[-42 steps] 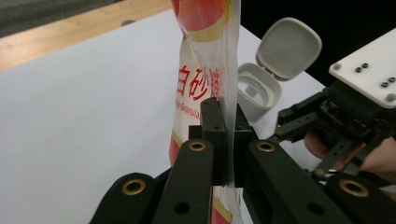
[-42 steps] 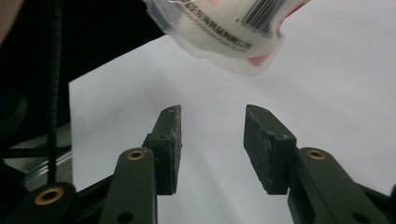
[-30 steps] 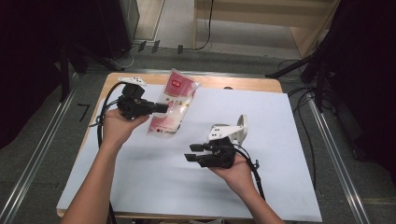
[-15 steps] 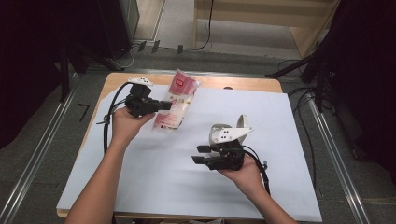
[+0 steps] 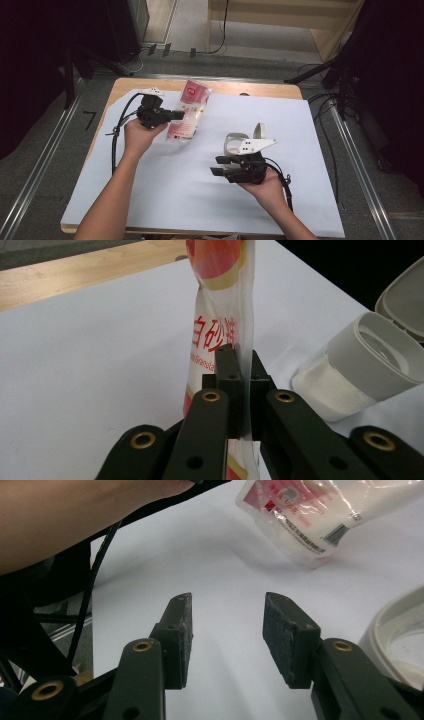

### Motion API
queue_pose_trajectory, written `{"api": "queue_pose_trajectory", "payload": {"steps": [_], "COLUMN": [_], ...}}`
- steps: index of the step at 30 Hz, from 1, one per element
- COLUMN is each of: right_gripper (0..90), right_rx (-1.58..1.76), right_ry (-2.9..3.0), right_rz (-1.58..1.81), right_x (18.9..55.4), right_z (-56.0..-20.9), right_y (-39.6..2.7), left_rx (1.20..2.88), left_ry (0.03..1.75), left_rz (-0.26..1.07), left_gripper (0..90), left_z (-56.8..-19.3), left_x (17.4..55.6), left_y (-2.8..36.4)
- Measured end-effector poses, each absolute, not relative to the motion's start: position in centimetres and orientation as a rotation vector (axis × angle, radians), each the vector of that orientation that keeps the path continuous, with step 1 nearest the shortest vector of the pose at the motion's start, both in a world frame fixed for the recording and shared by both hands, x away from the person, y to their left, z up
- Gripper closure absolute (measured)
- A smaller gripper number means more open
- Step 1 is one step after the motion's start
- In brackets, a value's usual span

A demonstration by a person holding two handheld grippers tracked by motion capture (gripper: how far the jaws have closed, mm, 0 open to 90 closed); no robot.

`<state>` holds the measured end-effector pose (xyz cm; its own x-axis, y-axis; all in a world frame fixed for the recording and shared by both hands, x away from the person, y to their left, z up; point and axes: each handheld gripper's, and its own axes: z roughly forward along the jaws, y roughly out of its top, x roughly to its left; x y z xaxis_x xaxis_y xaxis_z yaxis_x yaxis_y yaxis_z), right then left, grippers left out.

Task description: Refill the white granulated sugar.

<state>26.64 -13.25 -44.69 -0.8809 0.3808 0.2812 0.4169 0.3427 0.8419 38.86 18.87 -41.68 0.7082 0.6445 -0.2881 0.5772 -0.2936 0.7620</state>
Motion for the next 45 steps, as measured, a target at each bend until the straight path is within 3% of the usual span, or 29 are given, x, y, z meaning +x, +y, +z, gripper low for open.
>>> {"api": "queue_pose_trajectory", "payload": {"steps": [32, 45], "right_gripper": [56.2, 56.3], "right_rx": [-0.774, -0.77], "right_ry": [-2.636, -2.655], "right_rz": [-1.56, -1.546], "right_x": [25.6, 25.6], "right_z": [-45.5, -45.7], "right_y": [-13.6, -13.4], "left_rx": [2.075, 2.076], "left_ry": [0.826, 0.806], "left_rz": [0.018, -0.011], "left_gripper": [88.4, 82.6], "left_z": [-43.5, -43.5], "left_x": [35.8, 35.4], "left_y": [22.9, 23.4]}}
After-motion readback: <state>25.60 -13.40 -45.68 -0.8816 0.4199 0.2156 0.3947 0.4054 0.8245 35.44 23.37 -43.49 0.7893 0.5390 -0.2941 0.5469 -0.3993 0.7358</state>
